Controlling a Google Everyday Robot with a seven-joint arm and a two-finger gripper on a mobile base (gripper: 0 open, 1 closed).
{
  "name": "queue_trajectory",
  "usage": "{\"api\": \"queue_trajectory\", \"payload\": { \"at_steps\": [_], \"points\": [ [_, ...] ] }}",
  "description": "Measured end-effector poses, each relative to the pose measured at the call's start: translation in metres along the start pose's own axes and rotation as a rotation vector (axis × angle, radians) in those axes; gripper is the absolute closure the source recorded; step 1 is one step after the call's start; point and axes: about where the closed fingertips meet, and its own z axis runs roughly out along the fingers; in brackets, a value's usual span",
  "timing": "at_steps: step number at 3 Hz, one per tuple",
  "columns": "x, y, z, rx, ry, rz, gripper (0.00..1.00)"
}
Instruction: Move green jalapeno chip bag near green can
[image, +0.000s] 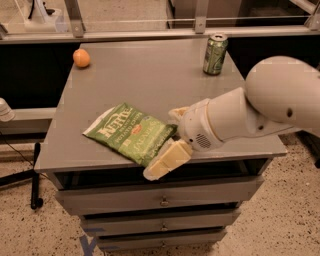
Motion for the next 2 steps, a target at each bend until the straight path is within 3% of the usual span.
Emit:
{"api": "queue_trajectory", "payload": {
  "at_steps": [1, 2],
  "points": [
    [-0.007, 0.012, 0.031, -0.035, -0.049, 0.009, 0.00],
    [-0.017, 0.013, 0.051, -0.048, -0.084, 0.012, 0.18]
  ]
}}
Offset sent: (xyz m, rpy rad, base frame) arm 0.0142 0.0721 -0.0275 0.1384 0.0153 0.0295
